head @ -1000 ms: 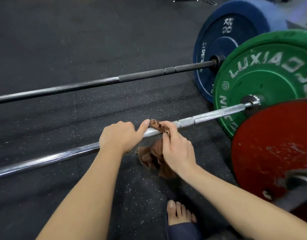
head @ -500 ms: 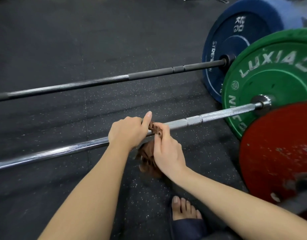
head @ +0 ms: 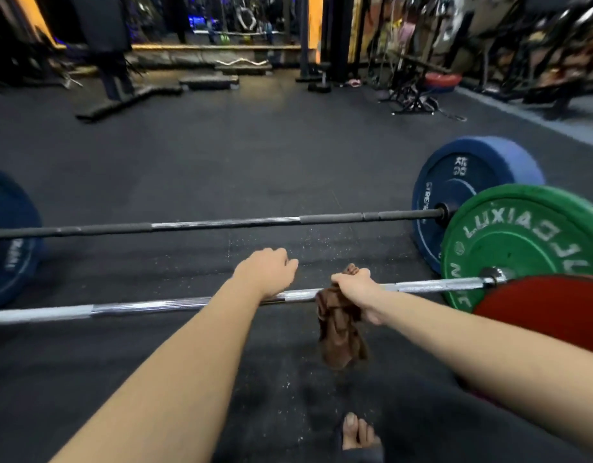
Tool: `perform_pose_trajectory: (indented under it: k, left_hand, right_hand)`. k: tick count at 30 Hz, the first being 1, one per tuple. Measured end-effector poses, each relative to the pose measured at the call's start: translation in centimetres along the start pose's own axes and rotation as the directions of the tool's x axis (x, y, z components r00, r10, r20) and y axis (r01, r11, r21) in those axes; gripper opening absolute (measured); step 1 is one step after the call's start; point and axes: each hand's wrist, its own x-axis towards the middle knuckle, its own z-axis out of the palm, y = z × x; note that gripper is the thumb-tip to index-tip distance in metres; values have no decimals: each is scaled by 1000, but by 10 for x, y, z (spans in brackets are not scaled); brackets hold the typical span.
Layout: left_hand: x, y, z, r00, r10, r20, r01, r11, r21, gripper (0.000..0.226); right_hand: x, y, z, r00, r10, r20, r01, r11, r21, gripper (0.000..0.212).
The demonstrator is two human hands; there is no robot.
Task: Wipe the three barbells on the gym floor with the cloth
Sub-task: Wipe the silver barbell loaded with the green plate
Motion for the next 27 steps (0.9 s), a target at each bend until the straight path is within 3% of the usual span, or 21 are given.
perform_pose_trajectory:
  k: [2, 4, 7, 9, 10, 12, 14, 17, 19, 22, 23, 25, 27]
  left_hand:
    - [-19, 16, 10, 982, -124, 139, 167, 918, -361, 57]
    - [-46, 29, 24, 911, -144, 386, 360, 734, -576, 80]
    - [-75, 37, 48, 790, 68, 610, 560, 324, -762, 115]
    - [-81, 46, 54, 785, 287, 549, 570, 13, -822, 115]
    - [-81, 53, 54, 815, 322, 481, 541, -128, -831, 110]
    - [-88, 67, 49, 889, 238, 392, 452, -316, -834, 97]
    - [-90, 70, 57, 943, 57, 327, 327, -325, -887, 82]
    - [-97, 54, 74, 959, -108, 263, 242, -172, -955, 90]
    - [-100, 43, 81, 965, -115, 237, 233, -46, -971, 92]
    - [-103, 38, 88, 977, -23, 214, 215, 39, -976, 71]
    - [-101, 37, 94, 980, 21, 196, 195, 21, -981, 62]
    - [-97, 34, 100, 983, 77, 165, 167, -16, -986, 53]
    - [-90, 30, 103, 984, 94, 153, 140, 126, -982, 49]
  right_hand:
    - [-24, -20, -14, 998, 11, 57, -18, 991, 131, 77]
    - [-48, -32, -24, 996, -25, 91, 9, 985, 171, 77]
    - [-64, -35, -33, 988, -129, 84, 123, 990, 71, 72]
    - [-72, -35, -34, 976, -181, 122, 182, 983, 4, 71]
    - [-74, -34, -33, 965, -202, 165, 215, 975, -61, 67]
    - [-81, -33, -27, 940, -245, 237, 309, 905, -292, 44]
    - [-86, -31, -19, 928, -248, 277, 359, 793, -492, 28]
    - [-82, -16, -4, 922, -188, 337, 361, 730, -580, 36]
    - [-78, -7, -3, 884, -152, 442, 414, 695, -589, 42]
    - [-67, -7, -20, 806, -142, 575, 559, 504, -659, 51]
    - [-58, -8, -27, 807, -195, 557, 571, 496, -654, 51]
    - [-34, -1, -37, 812, -299, 501, 575, 555, -600, 29]
    - [-11, 15, -43, 808, -312, 500, 564, 656, -501, 18]
